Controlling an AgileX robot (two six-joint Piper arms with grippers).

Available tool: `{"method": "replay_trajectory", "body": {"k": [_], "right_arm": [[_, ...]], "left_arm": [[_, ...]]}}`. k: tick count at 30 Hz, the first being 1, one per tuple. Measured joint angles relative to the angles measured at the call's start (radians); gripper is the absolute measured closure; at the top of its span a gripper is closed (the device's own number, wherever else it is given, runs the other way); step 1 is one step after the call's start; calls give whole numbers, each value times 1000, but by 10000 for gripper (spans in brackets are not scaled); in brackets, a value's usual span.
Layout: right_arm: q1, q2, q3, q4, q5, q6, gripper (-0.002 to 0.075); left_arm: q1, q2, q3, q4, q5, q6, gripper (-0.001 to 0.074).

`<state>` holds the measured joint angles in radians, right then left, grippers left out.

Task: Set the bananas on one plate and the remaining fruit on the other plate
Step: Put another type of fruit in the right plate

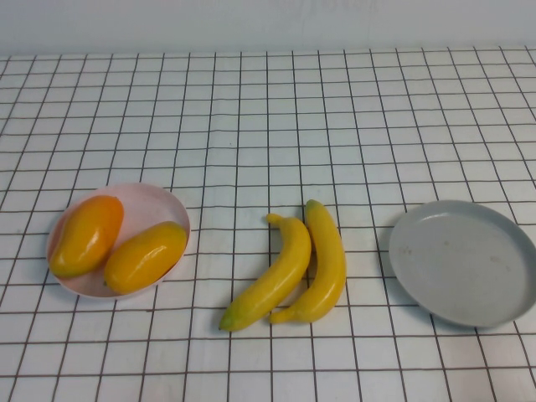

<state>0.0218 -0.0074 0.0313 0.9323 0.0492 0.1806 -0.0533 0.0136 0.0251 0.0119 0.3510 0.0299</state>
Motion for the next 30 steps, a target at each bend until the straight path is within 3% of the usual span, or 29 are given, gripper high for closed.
{"method": "replay_trajectory", "body": {"k": [4,7,14,17,20,26,30], "right_arm": [[0,0,-2,11,15,0,741],[0,44,-82,-47,136,-22,741],[1,539,-573,-533,741,31,741],[1,759,-786,-641,944,-17,741],[1,953,-912,-621,986,-53,741],[1,1289,-1042,-409,999,-148,741],[81,1488,-1177,-405,1067,-217,741]], "left_arm": [[0,0,0,0,0,0,736],[0,0,0,0,0,0,736],[0,0,0,0,0,0,737],[0,0,0,0,0,0,737],[0,0,0,0,0,0,737],[0,0,0,0,2,0,737],[0,0,0,0,2,0,737]]}}
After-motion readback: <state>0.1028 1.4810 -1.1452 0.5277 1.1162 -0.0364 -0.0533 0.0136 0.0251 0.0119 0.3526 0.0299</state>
